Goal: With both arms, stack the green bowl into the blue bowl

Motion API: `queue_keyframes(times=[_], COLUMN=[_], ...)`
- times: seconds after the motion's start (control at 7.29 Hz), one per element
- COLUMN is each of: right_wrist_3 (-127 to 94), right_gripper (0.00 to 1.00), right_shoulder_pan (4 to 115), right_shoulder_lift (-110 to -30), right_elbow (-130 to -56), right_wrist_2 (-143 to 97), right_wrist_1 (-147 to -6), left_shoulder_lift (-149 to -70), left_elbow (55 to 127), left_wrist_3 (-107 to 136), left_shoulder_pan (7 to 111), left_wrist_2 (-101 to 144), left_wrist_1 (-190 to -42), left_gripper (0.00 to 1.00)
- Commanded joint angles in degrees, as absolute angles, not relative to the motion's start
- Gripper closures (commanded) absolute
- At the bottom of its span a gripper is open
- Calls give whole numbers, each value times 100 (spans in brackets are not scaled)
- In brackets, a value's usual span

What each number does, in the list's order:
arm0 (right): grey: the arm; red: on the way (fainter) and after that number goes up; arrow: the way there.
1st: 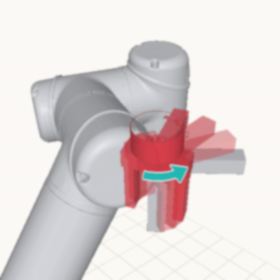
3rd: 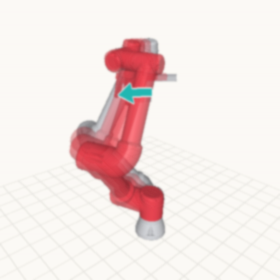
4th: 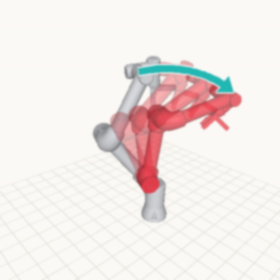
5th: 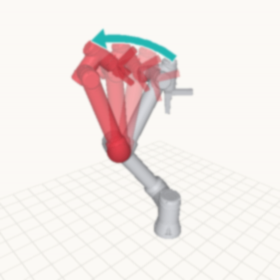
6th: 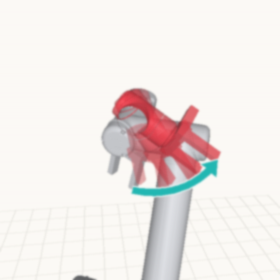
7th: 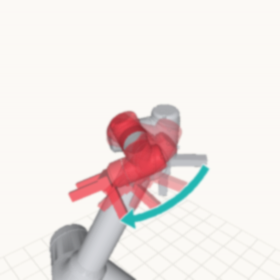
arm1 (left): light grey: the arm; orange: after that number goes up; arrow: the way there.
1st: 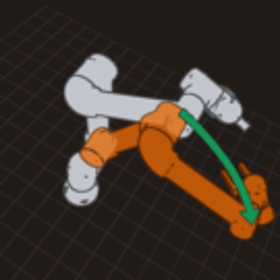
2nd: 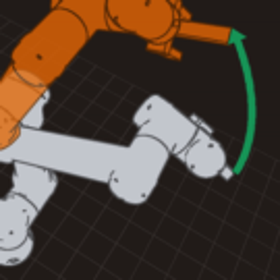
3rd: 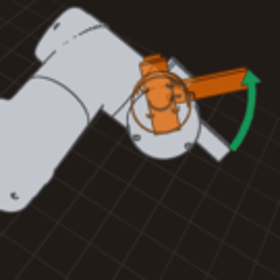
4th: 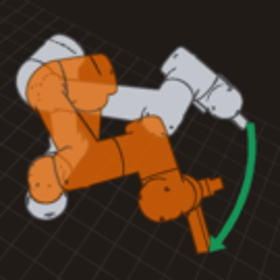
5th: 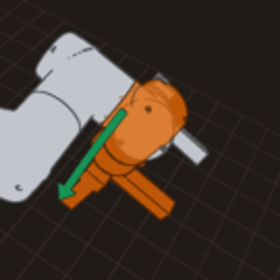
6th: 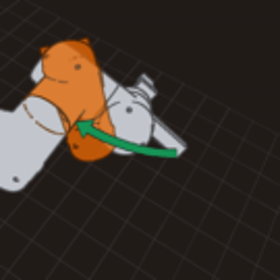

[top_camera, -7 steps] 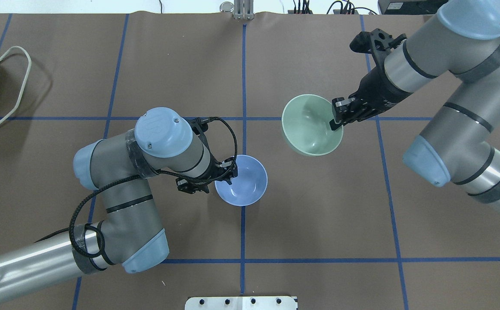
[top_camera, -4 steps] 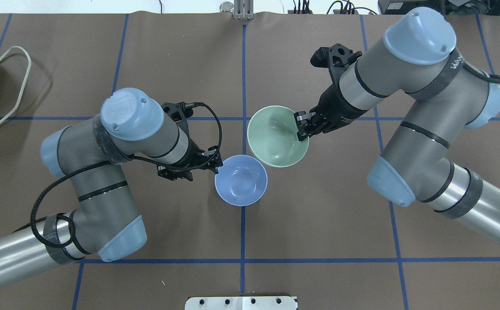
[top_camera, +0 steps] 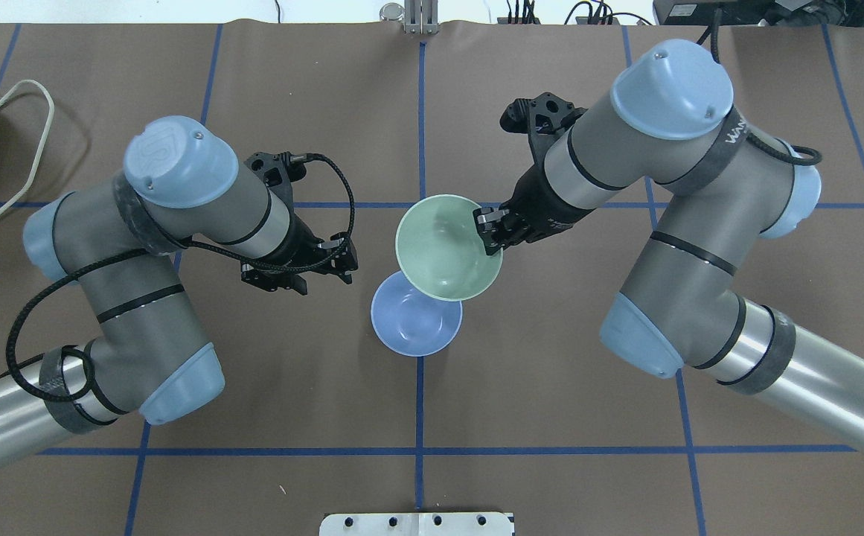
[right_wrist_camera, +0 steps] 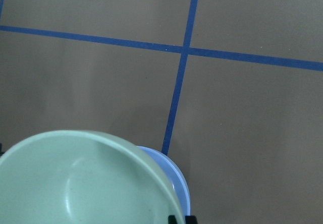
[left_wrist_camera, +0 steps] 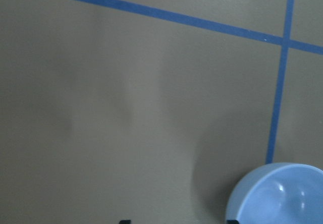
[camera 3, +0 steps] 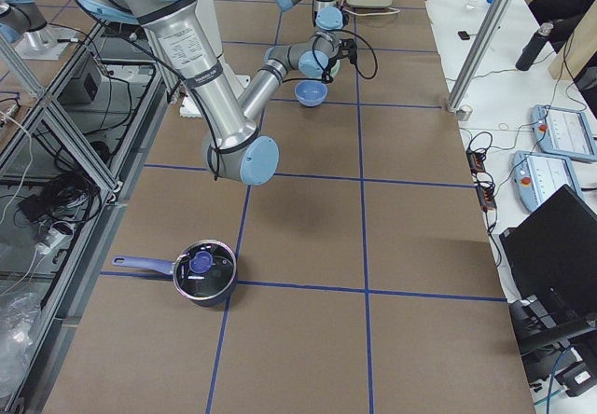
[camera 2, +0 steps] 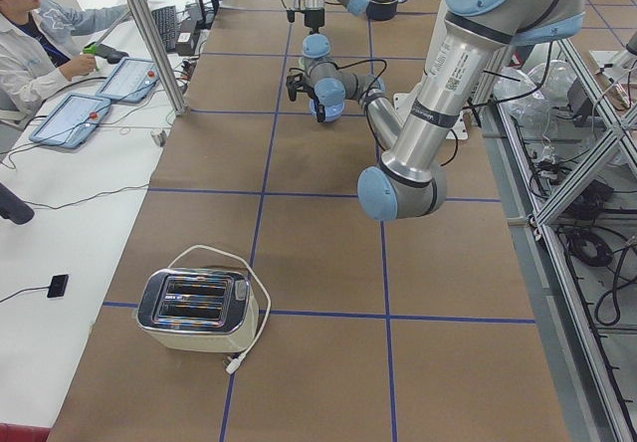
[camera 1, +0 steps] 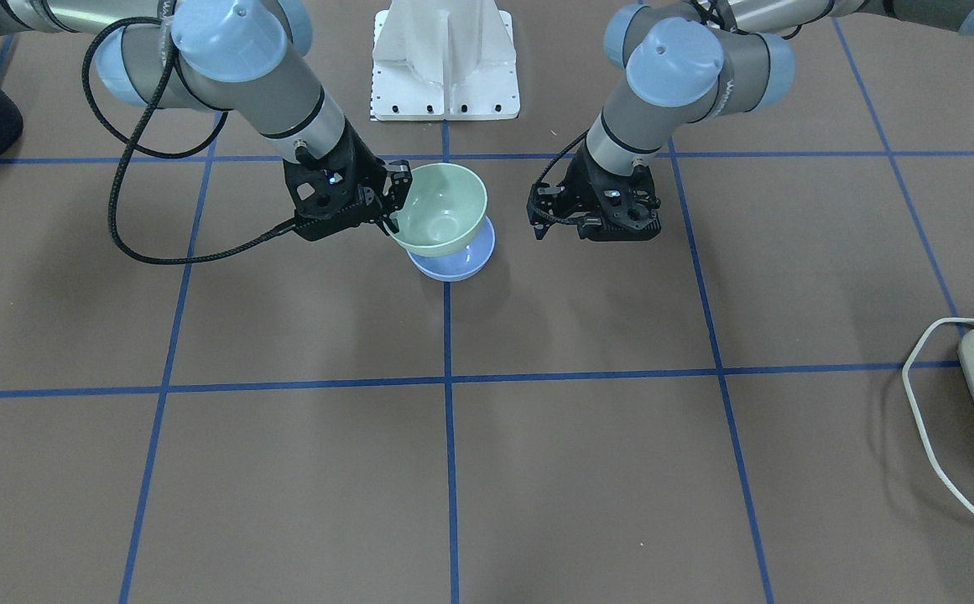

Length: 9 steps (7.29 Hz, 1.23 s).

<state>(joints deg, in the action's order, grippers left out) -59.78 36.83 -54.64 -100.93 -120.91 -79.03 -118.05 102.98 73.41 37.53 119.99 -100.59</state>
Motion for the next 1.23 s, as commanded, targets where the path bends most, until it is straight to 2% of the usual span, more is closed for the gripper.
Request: queue_keyframes(times=[0.0,0.27,1.1], right_wrist_3=[-5985,-5959,-5862], right_gripper=[100,100,100], right_shoulder_pan=[3499,3393,3129], right_shoulder_lift=[-5318,-4941,-5124], right_elbow=[-9819,-9686,-9694], right_wrist_2=[-11901,-11830,-11567], right_wrist_1=[-7962,-8576,-8596], left_shoulder_lift=[-11646,-11567,-11558], left_elbow=[10336,10380,10397], left_wrist_3=[7050,7049,7058], left_shoulder_pan=[3858,3858,3858], left_wrist_2=[12006,12006,11997], left_wrist_1=[-10090,-10090,-10090], left_gripper=[30,30,30])
